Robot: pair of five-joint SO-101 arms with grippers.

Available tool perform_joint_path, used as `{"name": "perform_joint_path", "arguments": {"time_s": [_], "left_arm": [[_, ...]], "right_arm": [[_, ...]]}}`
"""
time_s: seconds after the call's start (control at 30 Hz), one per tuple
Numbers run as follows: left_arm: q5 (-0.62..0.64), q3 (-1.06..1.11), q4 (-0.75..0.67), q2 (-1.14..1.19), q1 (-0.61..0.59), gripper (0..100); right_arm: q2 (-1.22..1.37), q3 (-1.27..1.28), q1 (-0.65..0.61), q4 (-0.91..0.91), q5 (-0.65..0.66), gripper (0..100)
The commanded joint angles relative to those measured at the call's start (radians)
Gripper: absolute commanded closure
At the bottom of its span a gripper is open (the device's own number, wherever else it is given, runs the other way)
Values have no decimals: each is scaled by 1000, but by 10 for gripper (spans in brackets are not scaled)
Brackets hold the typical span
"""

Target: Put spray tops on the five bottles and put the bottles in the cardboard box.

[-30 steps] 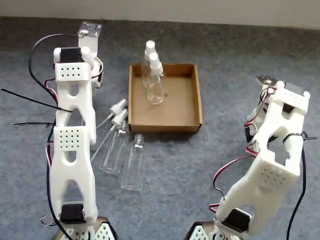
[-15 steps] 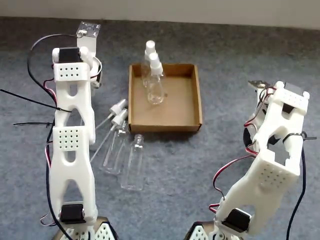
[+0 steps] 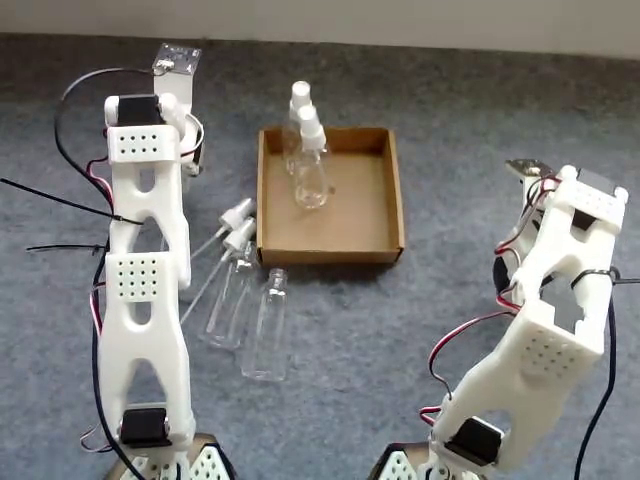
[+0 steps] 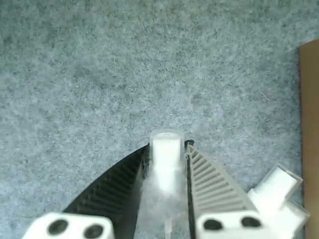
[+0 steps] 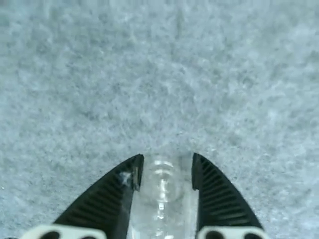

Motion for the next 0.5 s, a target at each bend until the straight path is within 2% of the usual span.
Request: {"name": "perform_joint_path", "arguments": {"time_s": [0.0, 0.1, 0.23, 0.37, 0.47], "left_arm": [[-14, -33, 8, -13, -4, 957], [-60, -31, 9, -12, 10, 935], [-98, -31, 11, -12, 15, 868], [-103, -31, 11, -18, 16, 868], [-103, -33, 11, -16, 28, 868]], "right_arm": [[-21, -48, 15, -1, -12, 933], [-24, -65, 8, -4, -68, 949], [-21, -136, -8, 15, -77, 944], [-24, -229, -15, 226, -71, 849], [-22, -321, -5, 254, -77, 783]]}}
